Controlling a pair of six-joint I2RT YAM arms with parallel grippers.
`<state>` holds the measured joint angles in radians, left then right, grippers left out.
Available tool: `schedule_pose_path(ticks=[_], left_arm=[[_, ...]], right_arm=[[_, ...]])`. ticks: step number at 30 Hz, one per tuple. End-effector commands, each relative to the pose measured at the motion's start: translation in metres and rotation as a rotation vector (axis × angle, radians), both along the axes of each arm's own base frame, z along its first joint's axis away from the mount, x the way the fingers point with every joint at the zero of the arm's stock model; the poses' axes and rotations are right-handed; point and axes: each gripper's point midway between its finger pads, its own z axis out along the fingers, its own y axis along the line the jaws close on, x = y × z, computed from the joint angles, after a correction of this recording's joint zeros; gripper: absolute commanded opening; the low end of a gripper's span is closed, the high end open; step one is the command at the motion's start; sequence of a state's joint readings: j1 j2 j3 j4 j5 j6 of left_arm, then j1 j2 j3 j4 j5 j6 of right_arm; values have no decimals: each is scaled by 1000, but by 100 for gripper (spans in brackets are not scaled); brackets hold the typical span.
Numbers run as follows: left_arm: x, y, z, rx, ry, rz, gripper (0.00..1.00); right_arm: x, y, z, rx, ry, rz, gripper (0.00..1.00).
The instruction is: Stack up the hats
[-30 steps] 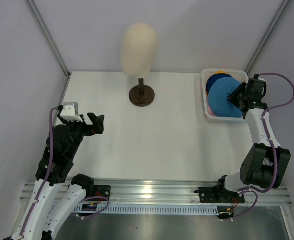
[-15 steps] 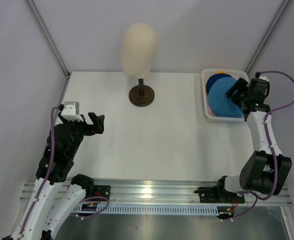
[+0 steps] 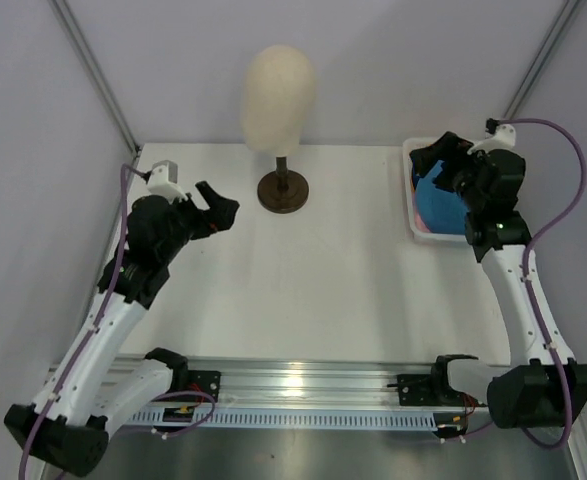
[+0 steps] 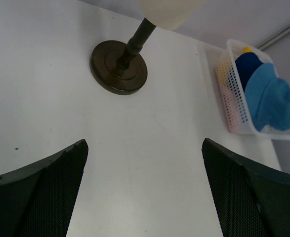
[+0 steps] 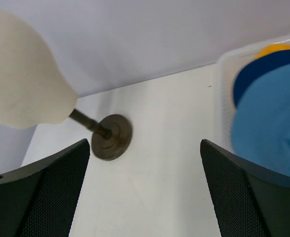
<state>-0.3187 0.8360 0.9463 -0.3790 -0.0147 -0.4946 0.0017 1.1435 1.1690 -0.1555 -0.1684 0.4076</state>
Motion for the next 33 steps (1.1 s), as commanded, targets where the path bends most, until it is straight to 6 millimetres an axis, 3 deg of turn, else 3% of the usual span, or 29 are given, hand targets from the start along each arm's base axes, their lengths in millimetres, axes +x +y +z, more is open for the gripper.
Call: schedule_pose_path(ticks=[1,2,4,5,6,7,12,13,16,17,19,21,22,23,24,26,27,28,29,30,32,33], left_arm=[[29,-22,22,-219,-4,21,99],[38,-25,26,-276,-5,37,99],[56,-29,5,-314,54,64,100],[66,-27,9,-385,47,82,99],[74,-29,6,-421,56,73,99],[83,-29,-17,-483,127,73,100],[126,-29,-26,-661,90,43,100],[136,-30,-38,-682,111,54,99],[155,-33,-40,-731,84,52,100],[167,-35,-52,-741,107,62,100],[179,-39,-58,-779,106,53,99],[197,-43,-73,-806,123,57,99],[204,-44,-74,-824,125,60,100],[211,-45,-75,-835,126,61,100],[218,-46,-94,-836,160,75,100],[230,-49,-96,-855,168,72,100],[235,-50,-113,-856,193,83,99],[241,-52,-111,-868,188,79,99],[249,-53,-105,-873,168,69,99],[254,-54,-119,-868,189,76,99],[270,-57,-110,-862,170,63,99],[273,-58,-117,-838,189,66,99]], right_arm=[[20,45,19,64,-76,115,96],[24,54,15,99,-60,128,96],[38,78,8,140,-62,165,97],[43,86,3,176,-46,169,97],[52,97,-12,192,-13,174,97],[58,103,-14,208,-20,180,97],[89,134,-54,315,53,185,97],[99,139,-73,329,84,188,97],[116,152,-79,430,81,209,98],[127,160,-93,451,101,224,98],[137,175,-98,512,117,268,99],[155,190,-113,536,151,289,100],[162,200,-136,552,197,290,99],[169,209,-130,562,182,310,99],[172,215,-134,568,187,323,100],[182,234,-146,578,207,347,99],[185,239,-150,578,217,354,99],[188,245,-155,569,225,363,99],[191,254,-172,558,252,366,100],[197,258,-166,557,243,371,99],[203,264,-171,558,245,380,99],[207,270,-174,562,244,388,99]])
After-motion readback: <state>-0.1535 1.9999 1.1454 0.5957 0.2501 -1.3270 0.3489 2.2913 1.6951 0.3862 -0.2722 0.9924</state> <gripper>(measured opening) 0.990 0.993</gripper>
